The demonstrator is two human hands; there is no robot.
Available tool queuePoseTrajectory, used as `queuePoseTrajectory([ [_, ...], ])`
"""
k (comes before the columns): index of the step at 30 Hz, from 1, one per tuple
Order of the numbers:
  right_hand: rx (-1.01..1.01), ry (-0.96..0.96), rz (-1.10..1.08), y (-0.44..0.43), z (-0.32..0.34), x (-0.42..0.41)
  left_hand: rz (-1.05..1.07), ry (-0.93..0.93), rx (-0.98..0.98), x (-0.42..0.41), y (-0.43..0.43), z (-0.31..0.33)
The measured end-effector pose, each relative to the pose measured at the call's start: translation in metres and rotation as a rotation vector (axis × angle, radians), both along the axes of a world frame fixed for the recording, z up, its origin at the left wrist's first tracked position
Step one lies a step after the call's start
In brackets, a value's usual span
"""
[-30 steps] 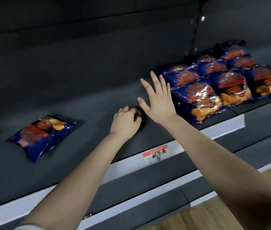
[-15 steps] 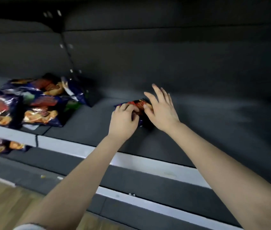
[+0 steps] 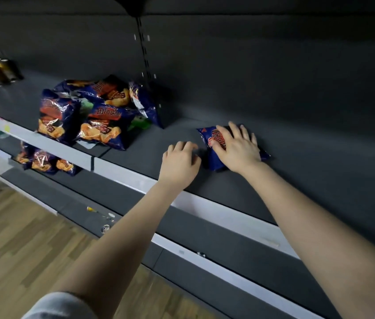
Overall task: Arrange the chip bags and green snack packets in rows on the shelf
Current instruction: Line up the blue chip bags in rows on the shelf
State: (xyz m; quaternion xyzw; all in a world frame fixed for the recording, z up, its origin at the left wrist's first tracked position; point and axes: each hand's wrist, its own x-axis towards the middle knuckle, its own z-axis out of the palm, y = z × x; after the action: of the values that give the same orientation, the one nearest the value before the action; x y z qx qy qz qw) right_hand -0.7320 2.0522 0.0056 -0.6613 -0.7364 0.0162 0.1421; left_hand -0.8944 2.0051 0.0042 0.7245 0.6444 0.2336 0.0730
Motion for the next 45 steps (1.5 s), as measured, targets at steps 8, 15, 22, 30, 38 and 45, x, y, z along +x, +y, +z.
queuePoseTrajectory([
  [8,0.055,0.017,-0.020,-0.004,-0.007,-0.002,0.024,0.005,-0.030,-0.001,0.002,-0.005],
  [15,0.073,0.035,-0.026,-0.006,-0.007,-0.002,0.033,0.027,-0.066,-0.002,0.001,-0.005],
  [22,0.093,0.061,-0.049,-0.011,-0.007,-0.004,0.031,0.021,-0.068,-0.003,0.000,-0.005],
  [30,0.105,0.020,-0.116,-0.023,-0.007,-0.010,0.027,0.005,-0.071,-0.003,-0.001,-0.003],
  [38,-0.044,-0.050,-0.233,-0.034,0.008,0.038,-0.041,-0.008,-0.084,0.007,0.003,0.005],
  [45,-0.062,-0.040,-0.431,-0.058,0.005,0.106,-0.231,-0.069,-0.096,0.080,0.003,0.014],
])
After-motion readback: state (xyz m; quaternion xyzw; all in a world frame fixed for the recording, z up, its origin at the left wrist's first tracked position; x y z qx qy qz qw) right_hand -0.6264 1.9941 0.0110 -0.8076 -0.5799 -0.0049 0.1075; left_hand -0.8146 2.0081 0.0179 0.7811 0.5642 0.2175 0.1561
